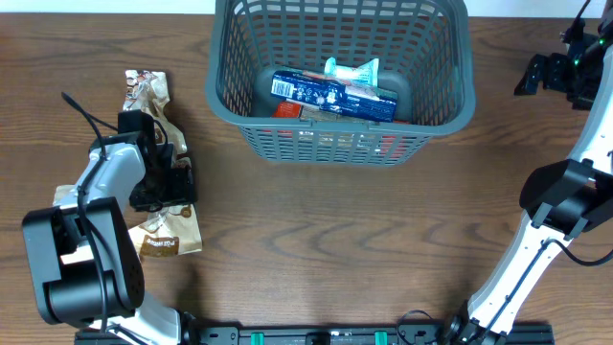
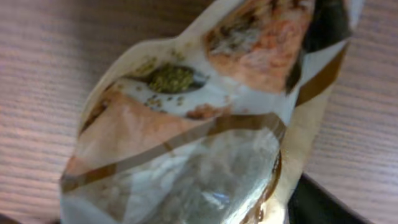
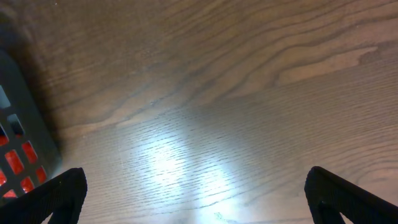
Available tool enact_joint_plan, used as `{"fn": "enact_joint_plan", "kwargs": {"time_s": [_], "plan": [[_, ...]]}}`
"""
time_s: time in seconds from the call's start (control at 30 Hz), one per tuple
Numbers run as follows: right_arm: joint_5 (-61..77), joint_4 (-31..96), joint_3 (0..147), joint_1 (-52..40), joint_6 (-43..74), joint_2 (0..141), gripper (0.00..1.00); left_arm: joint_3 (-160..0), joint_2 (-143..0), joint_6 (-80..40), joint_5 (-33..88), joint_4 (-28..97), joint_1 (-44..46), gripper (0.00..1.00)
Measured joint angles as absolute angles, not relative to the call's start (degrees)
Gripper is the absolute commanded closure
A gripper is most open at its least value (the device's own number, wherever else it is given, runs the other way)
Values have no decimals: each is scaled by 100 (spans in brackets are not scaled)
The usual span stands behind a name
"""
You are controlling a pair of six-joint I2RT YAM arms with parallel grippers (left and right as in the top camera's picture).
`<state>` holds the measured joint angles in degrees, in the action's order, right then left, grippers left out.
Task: Pack container
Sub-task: 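Reach the left gripper over the beige snack pouches and grasp one, then carry the beige pouch with the left gripper and drop it into basket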
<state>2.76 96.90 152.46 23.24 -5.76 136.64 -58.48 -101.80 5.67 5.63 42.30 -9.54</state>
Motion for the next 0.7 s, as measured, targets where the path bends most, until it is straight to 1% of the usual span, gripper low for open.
{"fn": "enact_joint_plan", "kwargs": {"time_s": [0.03, 0.07, 0.13, 0.17, 0.23, 0.27, 0.5, 0.7], "plan": [[276, 9692, 15246, 2324, -576, 13664, 1, -5848, -10180, 565, 561, 4276, -954, 60], [276, 9692, 15246, 2324, -576, 13664, 1, -5848, -10180, 572, 561, 4327, -956, 68], [276, 9692, 15246, 2324, -576, 13664, 1, -5848, -10178, 550, 567, 4427, -961, 79], [276, 9690, 15246, 2324, -576, 13664, 1, -5852, -10173, 561, 580, 4480, -961, 81], [276, 9690, 15246, 2324, -576, 13664, 1, -5876, -10158, 523, 582, 4606, -961, 92], [276, 9690, 15246, 2324, -576, 13664, 1, -5892, -10145, 495, 582, 4687, -961, 95], [276, 9692, 15246, 2324, -576, 13664, 1, -6027, -9760, 445, 574, 5282, -958, 94], [276, 9692, 15244, 2324, -576, 13664, 1, -6608, -8484, 429, 572, 5349, -958, 94]]}}
